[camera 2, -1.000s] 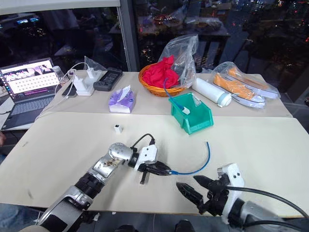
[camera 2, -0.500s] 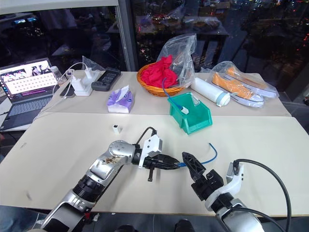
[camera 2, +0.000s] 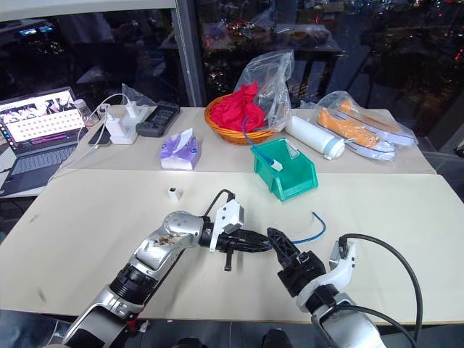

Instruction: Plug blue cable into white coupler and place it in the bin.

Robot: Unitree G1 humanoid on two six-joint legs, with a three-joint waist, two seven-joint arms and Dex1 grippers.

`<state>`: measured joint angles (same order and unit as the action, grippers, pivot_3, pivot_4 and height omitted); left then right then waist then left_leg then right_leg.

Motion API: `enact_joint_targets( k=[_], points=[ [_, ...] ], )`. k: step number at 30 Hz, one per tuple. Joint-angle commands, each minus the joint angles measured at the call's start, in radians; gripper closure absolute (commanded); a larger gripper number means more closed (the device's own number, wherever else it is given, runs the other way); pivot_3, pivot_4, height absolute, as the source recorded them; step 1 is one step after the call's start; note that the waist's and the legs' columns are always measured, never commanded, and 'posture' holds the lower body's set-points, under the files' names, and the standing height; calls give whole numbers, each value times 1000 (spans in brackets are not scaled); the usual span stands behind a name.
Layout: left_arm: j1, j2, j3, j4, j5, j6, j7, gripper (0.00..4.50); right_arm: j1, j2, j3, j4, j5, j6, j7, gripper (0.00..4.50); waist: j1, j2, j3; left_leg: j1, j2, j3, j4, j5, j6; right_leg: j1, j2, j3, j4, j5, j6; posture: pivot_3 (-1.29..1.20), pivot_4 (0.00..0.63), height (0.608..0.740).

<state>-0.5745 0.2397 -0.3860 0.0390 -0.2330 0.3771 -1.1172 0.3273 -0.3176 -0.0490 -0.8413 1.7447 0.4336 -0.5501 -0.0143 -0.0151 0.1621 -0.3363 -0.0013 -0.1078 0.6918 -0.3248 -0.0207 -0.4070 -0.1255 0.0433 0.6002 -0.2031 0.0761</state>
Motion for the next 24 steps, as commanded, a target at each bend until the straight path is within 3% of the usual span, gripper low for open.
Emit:
enact_joint_targets(
  k=[1, 7, 9, 11, 16, 20, 21, 24],
  points=[
    [5, -1, 2, -28, -16, 8, 4, 4443, -14, -5, 7, -36, -6, -31, 18, 2419, 0, 0, 0, 0, 0, 0, 0, 0, 0, 0, 0, 0, 0, 0, 0, 0, 150, 740],
    [3, -3, 4, -23, -23, 8, 6, 4443, -24, -9, 15, -29, -16, -45, 34, 4446, 0, 0, 0, 0, 0, 0, 0, 0, 0, 0, 0, 0, 0, 0, 0, 0, 150, 740],
    [7, -6, 15, -20, -27, 21, 25, 4443, -25, -9, 15, -30, -21, -49, 36, 4485, 0, 0, 0, 0, 0, 0, 0, 0, 0, 0, 0, 0, -1, 0, 0, 0, 150, 740],
    [13, 8, 27, -23, -52, 48, 9, 3440, -22, -9, 15, -32, -26, -53, 38, 4500, 0, 0, 0, 0, 0, 0, 0, 0, 0, 0, 0, 0, -1, 0, 0, 0, 150, 740],
    [44, 96, 98, -40, -104, 75, -36, 1824, -24, -17, -21, -39, -85, -82, 48, 4500, -3, 0, 0, 0, 0, 0, -2, 0, 0, 0, 0, 0, -1, 0, 0, 0, 150, 740],
    [165, 171, 261, -77, -142, -113, -33, 374, -73, -85, -103, -34, -86, -90, 70, 4500, -14, 1, 0, 0, 0, 0, -4, 0, 0, -3, 0, 0, -1, 0, -1, 0, 150, 740],
    [182, 179, 282, -80, -145, -127, -21, 90, -82, -108, -109, -33, -86, -79, 78, 4500, -14, 1, 0, 0, 0, 1, -5, 0, 0, -5, 0, 2, -1, 0, -1, 0, 150, 740],
    [256, 219, 350, -76, -144, -166, 8, 18, -167, -230, -105, -4, -104, -10, 105, 4500, -4, 1, 0, -1, 0, 1, -7, 0, 0, -8, 0, 2, 0, -1, -2, 0, 150, 740]
  ],
)
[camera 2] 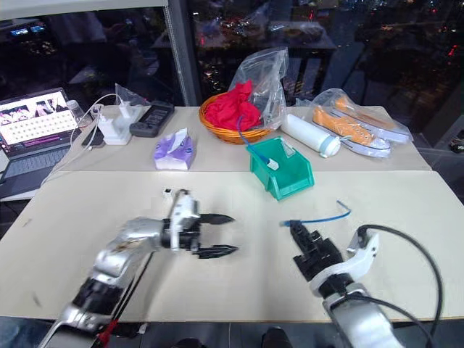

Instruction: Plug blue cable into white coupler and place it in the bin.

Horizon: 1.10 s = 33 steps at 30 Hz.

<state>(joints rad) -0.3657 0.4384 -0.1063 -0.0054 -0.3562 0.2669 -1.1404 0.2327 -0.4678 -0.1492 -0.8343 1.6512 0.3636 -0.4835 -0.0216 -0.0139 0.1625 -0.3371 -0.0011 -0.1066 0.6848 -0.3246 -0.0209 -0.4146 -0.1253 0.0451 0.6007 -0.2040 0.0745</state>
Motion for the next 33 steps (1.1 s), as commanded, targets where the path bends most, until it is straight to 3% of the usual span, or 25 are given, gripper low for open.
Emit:
enact_joint_targets(
  k=[1, 5, 10, 15, 25, 27, 33],
  points=[
    [66, 27, 93, -29, -22, -59, 47, 18, -100, -106, -2, 2, -7, 73, 38, 4500, 4, 0, 0, 0, 0, 0, 0, 0, 0, -1, 0, 0, 0, 0, 0, 0, 150, 740],
    [163, 13, 224, -21, -55, -49, 175, 18, -251, -181, 23, 66, 39, 119, 36, 4500, 4, 0, 0, -1, 0, 0, -1, 0, -1, -2, 0, 1, 1, 0, 0, 0, 150, 740],
    [222, -38, 296, 15, 41, -49, 451, 18, -338, -171, 76, 114, 46, 155, 55, 4500, 10, -1, 0, -2, 0, 1, -3, 1, -1, -5, 0, 0, 1, 0, -1, 0, 150, 740],
    [108, -127, 265, 86, 145, -32, 686, 18, -355, -72, 104, 143, 106, 126, 16, 4500, 17, -1, 0, -5, 0, 0, -2, 2, -3, -5, 0, 0, 1, 0, -1, 0, 150, 740],
    [-87, -189, 224, 378, 242, -80, 836, 18, -346, -40, 125, 121, 97, 132, 0, 4500, -2, -1, 0, -5, 0, 0, -3, 2, -4, -6, 0, -1, 3, 0, 0, 0, 150, 740],
    [-99, -184, 211, 414, 261, -89, 847, 278, -337, -33, 125, 109, 85, 125, -6, 4500, -1, -2, 0, -4, 0, 0, -3, 2, -4, -6, 0, -1, 3, 0, 0, 0, 150, 740],
    [-140, -178, 183, 456, 246, -151, 767, 2338, -313, -15, 121, 86, 63, 117, -19, 4500, 3, -2, 0, 0, 0, 0, -2, 3, -4, -4, 0, 0, 8, 0, -1, 0, 150, 740]
  ],
)
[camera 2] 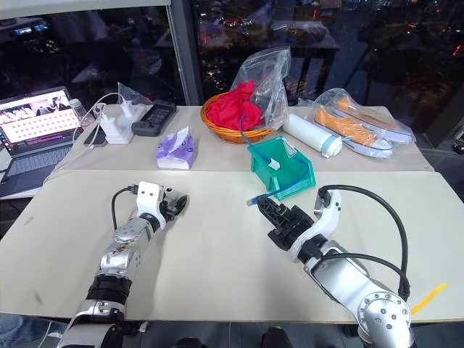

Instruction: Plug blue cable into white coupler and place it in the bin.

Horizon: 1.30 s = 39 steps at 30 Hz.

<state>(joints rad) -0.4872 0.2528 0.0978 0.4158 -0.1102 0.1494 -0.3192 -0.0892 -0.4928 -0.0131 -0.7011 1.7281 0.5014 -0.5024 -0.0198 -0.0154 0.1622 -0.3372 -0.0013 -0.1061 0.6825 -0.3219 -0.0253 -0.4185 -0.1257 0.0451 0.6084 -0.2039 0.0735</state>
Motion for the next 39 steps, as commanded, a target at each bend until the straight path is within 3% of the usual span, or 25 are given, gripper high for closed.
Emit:
enact_joint_targets(
  k=[1, 4, 6, 9, 16, 28, 39],
  points=[
    [-39, 7, -30, 43, -11, -55, -95, 2709, 15, 11, -16, -51, -19, -21, -2, 4500, 1, 0, 0, 0, 0, 0, 0, 0, 0, 0, 0, 0, 0, 0, 0, 0, 150, 740],
    [-106, 11, -84, 84, -36, -91, -275, 3824, 43, -23, -24, -44, -112, 3, -18, 4500, 10, 0, 0, -1, 0, 0, 0, 1, -1, 0, 0, 0, 0, 0, 0, 0, 150, 740],
    [-133, 15, -124, 93, -52, -86, -400, 3852, 60, -45, -27, -34, -173, 18, -14, 4500, 11, 0, 0, -3, -1, 0, 0, 2, -3, -1, 0, 0, 0, 0, 0, 0, 150, 740],
    [-143, 53, -284, 5, -25, -68, -650, 3852, 83, -31, -36, -21, -211, 1, -16, 4500, 3, 0, 0, -4, 0, 0, 0, 2, -3, -2, 0, -1, 1, 0, 0, 0, 150, 740],
    [-129, 105, -527, -222, 51, 60, -838, 3852, 140, -37, -2, -39, -311, 48, -13, 4500, -17, 0, 0, -6, 0, 0, -2, 1, -1, -4, 0, 0, 0, 0, 0, 0, 150, 740],
    [-98, 62, -574, -335, 82, 312, -739, 3852, 201, 19, 29, -77, -278, 63, -31, 4500, -1, 0, 0, -3, 0, 0, -1, 1, -1, -2, 0, 0, -2, 0, 0, 0, 150, 740],
    [-74, 46, -576, -386, 72, 353, -704, 3852, 176, 52, 73, -48, -258, 85, -30, 4500, 7, 0, 0, -3, 0, 0, -1, 1, -1, -2, 0, 0, -2, 0, 0, 0, 150, 740]
  ],
)
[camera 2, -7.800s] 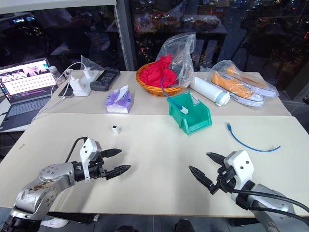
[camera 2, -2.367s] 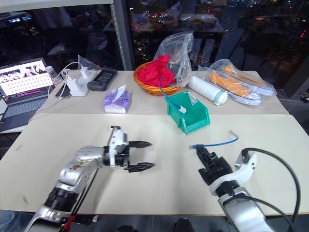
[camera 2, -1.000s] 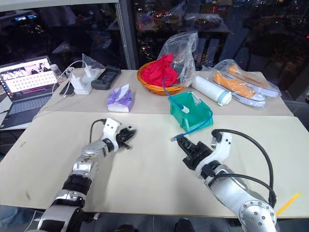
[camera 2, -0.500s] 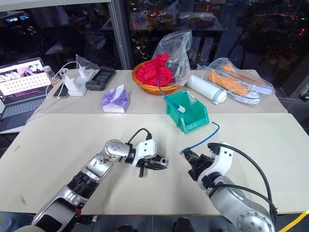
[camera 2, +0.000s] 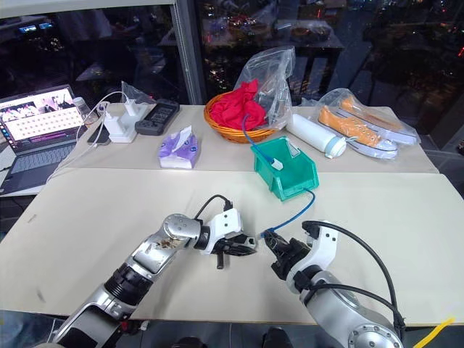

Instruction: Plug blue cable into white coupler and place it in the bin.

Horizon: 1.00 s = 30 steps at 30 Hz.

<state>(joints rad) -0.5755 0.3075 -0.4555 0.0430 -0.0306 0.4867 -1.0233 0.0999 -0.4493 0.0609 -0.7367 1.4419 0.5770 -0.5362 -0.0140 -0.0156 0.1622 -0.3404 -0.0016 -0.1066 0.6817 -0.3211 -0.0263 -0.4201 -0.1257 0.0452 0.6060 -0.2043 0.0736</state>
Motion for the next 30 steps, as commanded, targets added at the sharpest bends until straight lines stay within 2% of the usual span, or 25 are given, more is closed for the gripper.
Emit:
enact_joint_targets(
  k=[1, 17, 30],
  points=[
    [13, -13, -21, -10, -9, 17, 3, 3852, -16, 12, 0, -8, 29, 9, 4, 4500, 1, 0, 0, 0, 0, 0, 0, 0, 0, 0, 0, 0, 0, 0, 0, 0, 150, 740],
    [13, -35, 9, -34, -58, 81, 27, 3852, -5, 5, 2, 34, 55, 43, -23, 4500, 1, 0, 0, 0, 0, 0, 0, 0, 0, 0, 0, 0, 0, 0, 0, 0, 150, 740],
    [10, -38, 1, -44, -71, 99, 24, 3852, -44, 13, -4, 91, 16, 59, -6, 4500, -1, 0, 0, 1, 0, 0, 0, 0, 0, 0, 0, 0, 1, 0, 0, 0, 150, 740]
  ],
)
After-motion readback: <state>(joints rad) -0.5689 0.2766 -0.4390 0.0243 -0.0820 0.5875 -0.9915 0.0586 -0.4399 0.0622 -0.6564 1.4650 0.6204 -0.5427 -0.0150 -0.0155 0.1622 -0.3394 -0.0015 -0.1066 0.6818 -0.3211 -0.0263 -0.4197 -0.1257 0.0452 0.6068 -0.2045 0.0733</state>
